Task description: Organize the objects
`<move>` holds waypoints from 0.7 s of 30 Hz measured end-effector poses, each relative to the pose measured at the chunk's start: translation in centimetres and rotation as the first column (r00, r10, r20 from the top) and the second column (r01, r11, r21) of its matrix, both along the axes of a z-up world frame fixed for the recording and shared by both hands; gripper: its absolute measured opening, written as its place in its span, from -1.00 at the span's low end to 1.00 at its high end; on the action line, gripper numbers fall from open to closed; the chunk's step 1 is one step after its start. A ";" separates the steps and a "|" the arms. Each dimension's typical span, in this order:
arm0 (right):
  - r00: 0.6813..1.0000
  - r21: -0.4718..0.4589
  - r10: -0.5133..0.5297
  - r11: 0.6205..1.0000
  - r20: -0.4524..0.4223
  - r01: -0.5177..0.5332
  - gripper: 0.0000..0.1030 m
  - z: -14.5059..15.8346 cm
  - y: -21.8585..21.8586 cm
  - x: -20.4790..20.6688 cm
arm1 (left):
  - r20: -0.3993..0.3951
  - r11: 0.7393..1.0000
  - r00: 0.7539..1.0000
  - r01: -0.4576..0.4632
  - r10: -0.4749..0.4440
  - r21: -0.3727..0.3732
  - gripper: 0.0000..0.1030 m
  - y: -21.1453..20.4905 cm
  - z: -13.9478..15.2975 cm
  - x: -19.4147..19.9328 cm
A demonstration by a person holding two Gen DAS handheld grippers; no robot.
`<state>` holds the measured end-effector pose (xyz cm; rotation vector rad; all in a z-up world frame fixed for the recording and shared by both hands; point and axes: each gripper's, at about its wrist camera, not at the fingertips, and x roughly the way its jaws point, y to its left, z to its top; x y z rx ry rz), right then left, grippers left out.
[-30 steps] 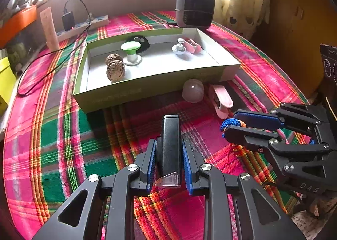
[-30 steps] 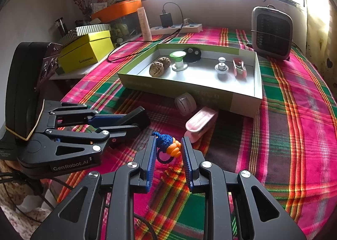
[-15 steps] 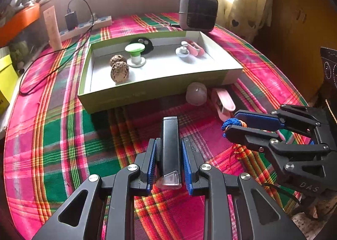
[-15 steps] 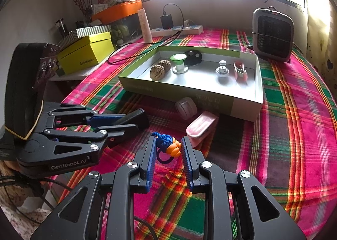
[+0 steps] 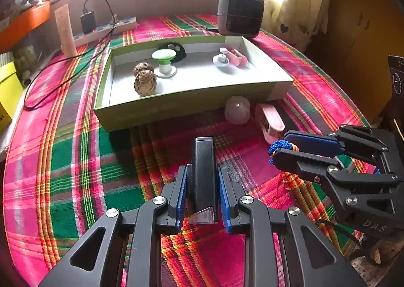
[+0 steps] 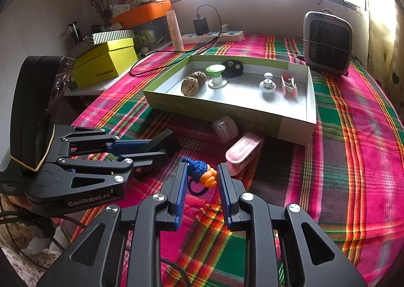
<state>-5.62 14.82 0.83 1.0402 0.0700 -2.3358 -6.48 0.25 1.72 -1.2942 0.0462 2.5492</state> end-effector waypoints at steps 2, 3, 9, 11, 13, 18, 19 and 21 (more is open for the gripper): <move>1.000 -0.001 0.000 1.000 -0.005 0.000 -0.51 0.2 0.0 0.0 | -0.013 1.000 1.000 -0.001 0.001 0.004 -0.58 0.0 0.4 0.1; 1.000 -0.001 0.000 1.000 -0.007 0.000 -0.51 0.3 0.0 0.0 | -0.021 1.000 1.000 -0.002 0.002 0.006 -0.58 -0.1 0.7 0.1; 1.000 -0.006 0.000 1.000 -0.017 0.000 -0.51 0.8 0.1 -0.2 | -0.041 1.000 0.999 -0.004 0.004 0.005 -0.58 -0.2 1.5 0.1; 1.000 -0.010 0.000 1.000 -0.021 -0.001 -0.51 1.0 0.0 -0.4 | -0.045 1.000 0.999 -0.005 0.005 0.007 -0.58 -0.2 1.8 0.0; 1.000 -0.011 0.003 1.000 -0.029 -0.003 -0.51 1.3 0.0 -0.4 | -0.052 1.000 0.999 -0.008 0.009 0.011 -0.58 -0.3 2.2 -0.1; 0.999 -0.018 0.005 1.000 -0.049 -0.006 -0.51 2.1 0.0 -1.0 | -0.065 1.000 0.998 -0.023 0.024 0.011 -0.58 -0.5 2.9 -0.6; 0.999 -0.017 0.004 1.000 -0.053 -0.005 -0.51 2.2 0.1 -1.2 | -0.065 1.000 0.998 -0.025 0.026 0.013 -0.58 -0.5 3.0 -0.8; 0.998 -0.017 0.001 1.000 -0.059 -0.002 -0.51 2.5 0.1 -1.6 | -0.064 0.999 0.997 -0.034 0.035 0.015 -0.58 -0.6 3.2 -1.3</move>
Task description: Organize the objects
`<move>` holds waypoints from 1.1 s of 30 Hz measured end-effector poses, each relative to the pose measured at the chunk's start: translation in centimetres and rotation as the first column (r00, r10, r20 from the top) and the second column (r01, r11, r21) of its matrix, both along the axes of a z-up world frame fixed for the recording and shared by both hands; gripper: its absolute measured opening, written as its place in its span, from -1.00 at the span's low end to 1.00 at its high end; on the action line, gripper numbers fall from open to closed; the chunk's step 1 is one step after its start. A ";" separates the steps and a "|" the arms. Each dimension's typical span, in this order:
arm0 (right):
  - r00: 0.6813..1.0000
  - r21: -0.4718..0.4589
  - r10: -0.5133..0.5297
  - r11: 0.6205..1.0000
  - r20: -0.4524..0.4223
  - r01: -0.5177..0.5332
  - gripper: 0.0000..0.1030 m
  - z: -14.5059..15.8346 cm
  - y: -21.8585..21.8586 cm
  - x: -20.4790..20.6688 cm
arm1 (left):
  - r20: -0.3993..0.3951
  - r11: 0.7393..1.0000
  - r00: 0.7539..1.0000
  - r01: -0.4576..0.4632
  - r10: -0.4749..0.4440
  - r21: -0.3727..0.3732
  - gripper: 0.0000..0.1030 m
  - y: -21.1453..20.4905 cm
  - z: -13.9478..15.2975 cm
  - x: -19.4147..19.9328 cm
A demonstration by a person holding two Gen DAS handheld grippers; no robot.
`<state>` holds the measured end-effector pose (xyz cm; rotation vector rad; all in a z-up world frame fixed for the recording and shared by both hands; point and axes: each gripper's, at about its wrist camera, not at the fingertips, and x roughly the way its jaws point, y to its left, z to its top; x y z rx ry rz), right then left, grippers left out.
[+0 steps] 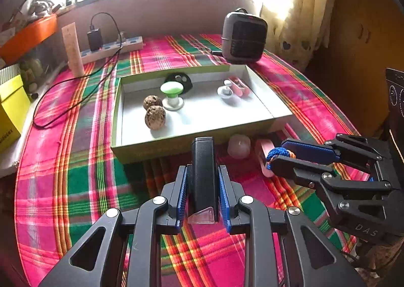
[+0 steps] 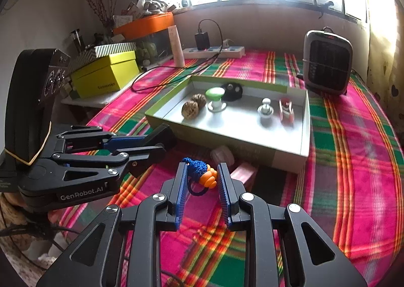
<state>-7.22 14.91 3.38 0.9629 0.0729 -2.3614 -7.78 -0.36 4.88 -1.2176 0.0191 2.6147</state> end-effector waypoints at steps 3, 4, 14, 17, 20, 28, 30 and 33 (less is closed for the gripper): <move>1.000 0.001 0.000 1.000 -0.014 0.000 -0.51 0.6 0.1 -0.6 | -0.007 1.000 1.000 -0.002 0.002 0.005 -0.58 0.0 0.3 -0.6; 1.000 0.001 0.000 1.000 -0.019 0.000 -0.51 0.7 0.1 -0.8 | -0.009 1.000 1.000 -0.003 0.003 0.005 -0.58 0.0 0.4 -0.8; 1.000 0.005 -0.013 1.000 -0.027 0.013 -0.51 1.3 0.1 -3.1 | -0.022 1.000 1.000 -0.004 0.005 0.019 -0.58 0.3 0.9 -2.8; 1.000 0.008 -0.012 1.000 -0.026 0.012 -0.51 1.3 0.1 -3.5 | -0.023 1.000 1.000 -0.004 0.005 0.023 -0.58 0.3 0.9 -3.3; 1.000 0.009 -0.013 1.000 -0.026 0.013 -0.51 1.3 0.0 -3.9 | -0.016 1.000 1.000 -0.009 0.010 0.027 -0.58 0.2 0.8 -3.9; 1.000 0.023 -0.021 0.999 -0.022 0.022 -0.51 1.3 0.0 -6.4 | -0.003 0.998 1.000 -0.025 0.025 0.052 -0.58 -0.2 0.5 -5.6; 1.000 0.024 -0.026 0.999 -0.014 0.026 -0.51 1.2 0.0 -7.2 | -0.003 0.998 1.000 -0.029 0.029 0.056 -0.58 -0.2 0.4 -6.0; 1.000 0.030 -0.027 0.999 -0.006 0.028 -0.51 1.0 -0.1 -8.2 | 0.005 0.998 0.999 -0.033 0.033 0.053 -0.58 -0.2 0.1 -6.8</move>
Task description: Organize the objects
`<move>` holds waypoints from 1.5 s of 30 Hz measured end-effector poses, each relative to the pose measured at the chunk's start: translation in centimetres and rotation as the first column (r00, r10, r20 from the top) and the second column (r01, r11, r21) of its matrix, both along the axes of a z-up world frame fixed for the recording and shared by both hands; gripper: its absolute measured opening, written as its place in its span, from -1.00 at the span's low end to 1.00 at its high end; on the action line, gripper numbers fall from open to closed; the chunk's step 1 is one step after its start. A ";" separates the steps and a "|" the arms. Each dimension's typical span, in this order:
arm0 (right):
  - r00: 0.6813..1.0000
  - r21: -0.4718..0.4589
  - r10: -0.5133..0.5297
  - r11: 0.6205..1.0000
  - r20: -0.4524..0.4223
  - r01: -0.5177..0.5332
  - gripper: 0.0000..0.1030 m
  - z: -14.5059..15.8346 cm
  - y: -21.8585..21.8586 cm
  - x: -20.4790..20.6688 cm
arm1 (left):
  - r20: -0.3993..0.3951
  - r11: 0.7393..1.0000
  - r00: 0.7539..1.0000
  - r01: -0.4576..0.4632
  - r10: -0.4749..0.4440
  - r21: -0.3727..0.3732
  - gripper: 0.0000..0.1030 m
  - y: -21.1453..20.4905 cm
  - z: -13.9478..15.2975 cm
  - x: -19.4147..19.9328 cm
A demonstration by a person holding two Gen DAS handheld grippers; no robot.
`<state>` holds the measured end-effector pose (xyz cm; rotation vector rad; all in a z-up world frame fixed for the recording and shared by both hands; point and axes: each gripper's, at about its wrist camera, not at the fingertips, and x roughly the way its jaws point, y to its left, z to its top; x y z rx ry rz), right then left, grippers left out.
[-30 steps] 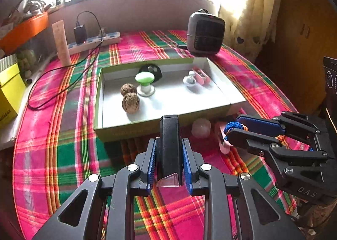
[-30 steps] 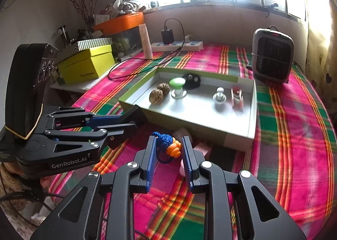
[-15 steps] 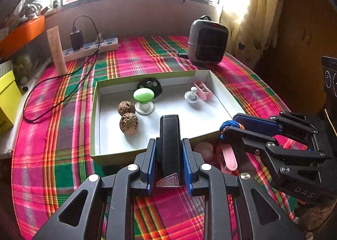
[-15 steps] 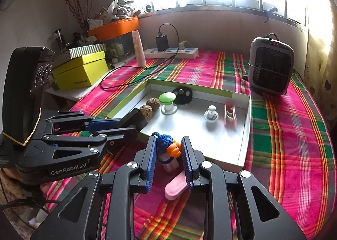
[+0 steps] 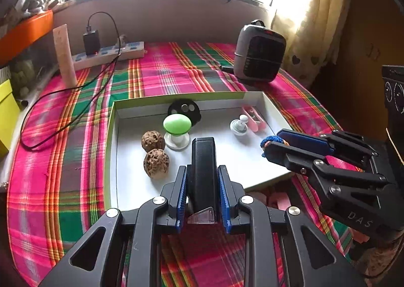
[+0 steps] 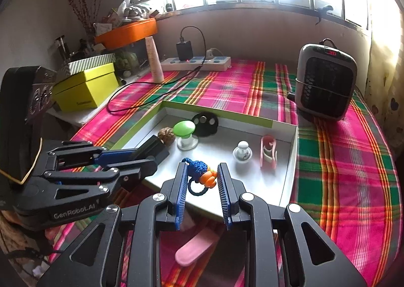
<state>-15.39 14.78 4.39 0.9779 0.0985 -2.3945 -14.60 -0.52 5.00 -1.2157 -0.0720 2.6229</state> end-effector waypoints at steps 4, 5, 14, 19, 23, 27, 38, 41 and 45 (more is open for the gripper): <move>1.000 0.002 -0.004 1.000 0.022 0.004 -0.51 -0.4 -0.1 -1.4 | 0.008 1.000 1.000 -0.003 0.003 0.003 -0.58 0.0 -0.3 -0.9; 1.000 0.000 -0.005 1.000 0.031 0.005 -0.51 -0.5 -0.1 -1.8 | 0.010 1.000 1.000 -0.003 0.003 0.003 -0.58 0.0 -0.4 -1.0; 0.998 -0.009 -0.013 1.000 0.057 0.014 -0.51 -1.2 -0.2 -3.3 | 0.027 1.000 1.000 -0.009 0.010 -0.003 -0.58 -0.1 -1.2 -2.0; 0.998 -0.007 -0.006 1.000 0.062 0.006 -0.51 -1.3 -0.5 -3.6 | 0.029 1.000 1.000 -0.005 0.005 -0.012 -0.59 0.0 -1.3 -2.3; 0.998 0.000 -0.001 1.000 0.061 0.001 -0.51 -1.3 -0.8 -3.8 | 0.031 1.000 0.999 -0.012 0.013 -0.013 -0.59 -0.2 -1.4 -2.7; 0.998 0.009 0.001 1.000 0.056 -0.002 -0.51 -1.1 -1.0 -4.1 | 0.038 1.000 0.999 -0.018 0.019 -0.023 -0.59 -0.2 -1.7 -3.2; 0.997 0.028 0.014 0.999 0.078 -0.016 -0.51 -1.8 -2.0 -5.4 | 0.069 0.997 0.996 -0.056 0.059 -0.046 -0.60 -1.1 -2.7 -4.0; 0.996 0.042 0.023 0.999 0.081 -0.027 -0.51 -2.1 -2.6 -5.7 | 0.070 0.997 0.995 -0.064 0.066 -0.041 -0.60 -1.5 -2.7 -4.1; 0.996 0.056 0.027 0.998 0.086 -0.032 -0.51 -2.5 -3.1 -6.1 | 0.069 0.996 0.994 -0.077 0.080 -0.042 -0.60 -2.0 -2.8 -4.2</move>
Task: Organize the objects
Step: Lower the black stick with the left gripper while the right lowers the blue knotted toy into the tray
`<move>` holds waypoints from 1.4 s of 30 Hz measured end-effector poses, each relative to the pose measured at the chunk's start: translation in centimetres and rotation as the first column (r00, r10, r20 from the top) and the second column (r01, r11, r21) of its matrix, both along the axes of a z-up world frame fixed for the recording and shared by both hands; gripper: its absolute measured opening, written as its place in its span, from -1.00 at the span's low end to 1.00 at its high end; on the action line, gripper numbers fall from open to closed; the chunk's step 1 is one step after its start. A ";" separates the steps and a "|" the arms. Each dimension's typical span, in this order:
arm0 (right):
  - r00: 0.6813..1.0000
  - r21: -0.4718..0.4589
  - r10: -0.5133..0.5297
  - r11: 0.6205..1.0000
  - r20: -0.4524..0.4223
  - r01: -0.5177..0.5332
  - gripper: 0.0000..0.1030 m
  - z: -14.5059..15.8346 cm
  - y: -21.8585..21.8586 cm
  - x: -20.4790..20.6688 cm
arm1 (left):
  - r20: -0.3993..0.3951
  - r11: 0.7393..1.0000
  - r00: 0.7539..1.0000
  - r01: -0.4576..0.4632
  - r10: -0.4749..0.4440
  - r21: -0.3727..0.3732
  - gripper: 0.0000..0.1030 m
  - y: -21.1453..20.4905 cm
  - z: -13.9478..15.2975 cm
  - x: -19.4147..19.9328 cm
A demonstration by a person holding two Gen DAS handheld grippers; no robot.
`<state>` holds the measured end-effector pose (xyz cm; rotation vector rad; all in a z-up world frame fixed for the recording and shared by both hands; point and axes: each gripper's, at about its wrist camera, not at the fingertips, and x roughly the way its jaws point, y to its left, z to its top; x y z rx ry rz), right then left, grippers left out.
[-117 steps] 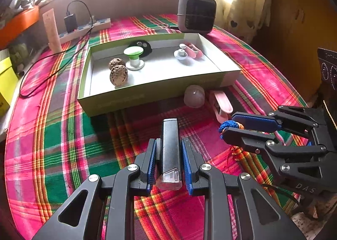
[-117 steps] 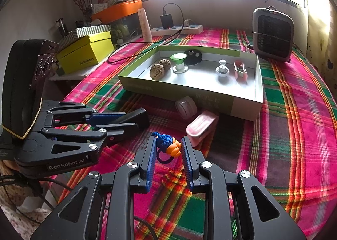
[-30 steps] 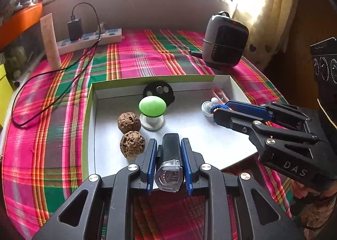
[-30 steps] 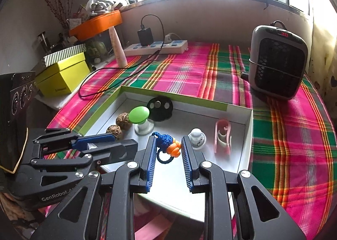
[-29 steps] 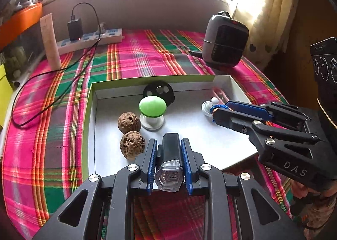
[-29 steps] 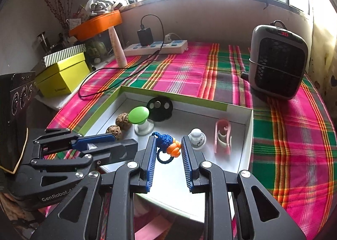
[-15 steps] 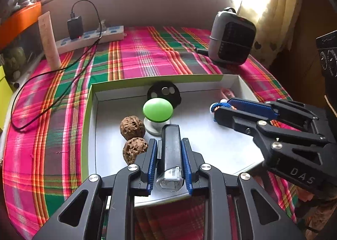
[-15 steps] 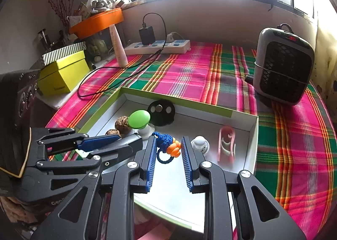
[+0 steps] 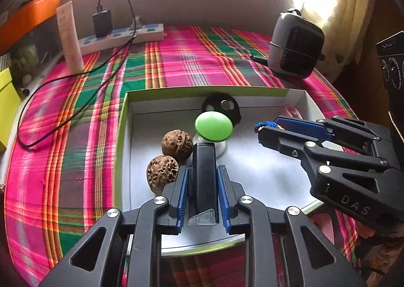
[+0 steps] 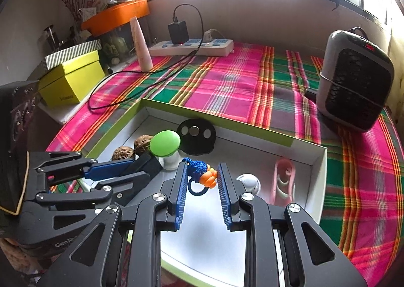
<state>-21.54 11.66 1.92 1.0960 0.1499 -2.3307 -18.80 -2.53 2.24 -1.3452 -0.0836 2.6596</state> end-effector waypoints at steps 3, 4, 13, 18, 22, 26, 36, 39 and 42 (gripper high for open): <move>1.000 0.011 0.002 1.000 0.007 -0.002 -0.51 -0.3 -0.3 -0.4 | -0.001 1.000 1.000 -0.012 0.012 0.001 -0.59 -0.4 0.0 -0.1; 1.000 0.016 0.002 1.000 0.009 -0.002 -0.51 -0.4 -0.4 -0.5 | -0.002 1.000 1.000 -0.016 0.016 0.000 -0.59 -0.5 -0.1 -0.1; 1.000 0.036 0.009 0.999 0.021 -0.009 -0.51 -1.1 -1.2 -1.3 | -0.001 0.999 0.999 -0.038 0.038 -0.004 -0.59 -1.4 -0.2 -0.3; 1.000 0.056 0.007 0.998 0.017 -0.008 -0.51 -1.5 -1.5 -1.5 | -0.001 0.999 0.999 -0.042 0.042 -0.011 -0.58 -1.4 -0.3 -0.3; 1.000 0.064 0.004 0.998 0.019 -0.005 -0.51 -1.7 -1.6 -1.7 | 0.000 0.999 0.999 -0.043 0.043 -0.009 -0.58 -1.4 -0.3 -0.4; 1.000 0.069 0.003 0.998 0.022 -0.004 -0.51 -1.7 -1.6 -1.7 | -0.001 0.999 0.999 -0.042 0.042 -0.010 -0.58 -1.4 -0.3 -0.4; 1.000 0.082 0.000 0.997 0.022 -0.002 -0.50 -1.7 -1.8 -1.8 | 0.002 0.999 0.999 -0.045 0.045 -0.015 -0.56 -1.4 -0.3 -0.5; 1.000 0.082 -0.005 0.997 0.020 0.004 -0.48 -1.7 -1.8 -1.7 | 0.003 0.999 0.999 -0.042 0.042 -0.013 -0.52 -1.4 -0.3 -0.4; 1.000 0.081 -0.015 0.997 0.025 0.012 -0.29 -1.8 -1.7 -1.7 | 0.003 0.999 0.999 -0.039 0.039 -0.011 -0.46 -1.4 -0.3 -0.3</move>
